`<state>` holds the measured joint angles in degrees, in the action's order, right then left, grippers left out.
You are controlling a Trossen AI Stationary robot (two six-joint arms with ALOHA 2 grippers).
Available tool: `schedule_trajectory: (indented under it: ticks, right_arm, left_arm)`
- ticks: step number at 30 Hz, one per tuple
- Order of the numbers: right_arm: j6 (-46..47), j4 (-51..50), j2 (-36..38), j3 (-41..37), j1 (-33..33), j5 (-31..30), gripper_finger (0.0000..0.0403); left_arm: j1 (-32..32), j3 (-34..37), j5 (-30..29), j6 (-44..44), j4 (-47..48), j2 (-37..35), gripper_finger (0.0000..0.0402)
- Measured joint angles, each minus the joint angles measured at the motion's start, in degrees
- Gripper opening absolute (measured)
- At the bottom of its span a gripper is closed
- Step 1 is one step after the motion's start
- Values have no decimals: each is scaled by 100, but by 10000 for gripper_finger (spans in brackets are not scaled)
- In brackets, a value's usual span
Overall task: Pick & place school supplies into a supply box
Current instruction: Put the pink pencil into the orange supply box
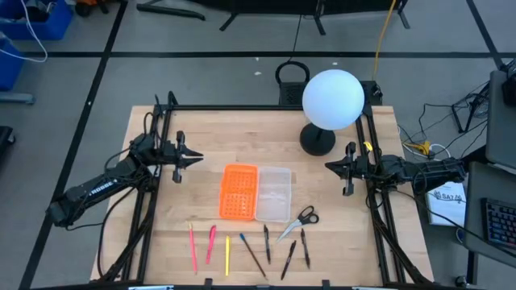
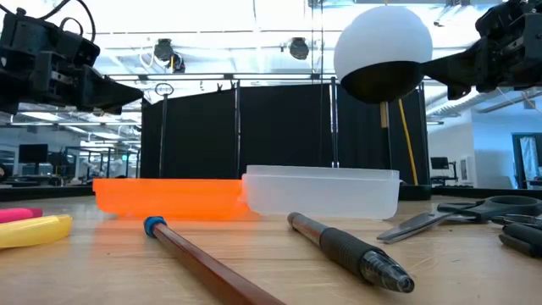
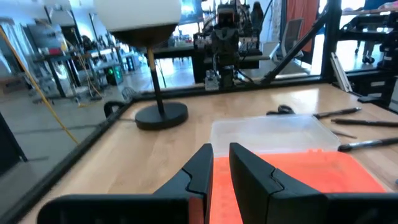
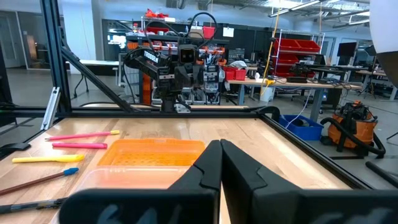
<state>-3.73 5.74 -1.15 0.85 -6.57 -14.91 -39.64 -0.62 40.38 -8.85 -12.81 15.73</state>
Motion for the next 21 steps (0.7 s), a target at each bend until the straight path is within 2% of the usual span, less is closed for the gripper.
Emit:
schedule_trajectory:
  ticks: [6,12,17,21]
  right_arm:
    - [0,0,0,1,0,0,0]
    - [-4,0,-2,1,0,1,0]
    - [-9,6,-2,0,0,1,0]
    - [-5,-41,-4,0,0,1,0]
  left_arm:
    - [-1,0,7,1111,-95,1,63]
    - [-2,0,1,1723,-91,0,63]
    - [-2,0,-287,2755,-395,0,63]
    - [163,-204,-278,3306,-95,0,62]
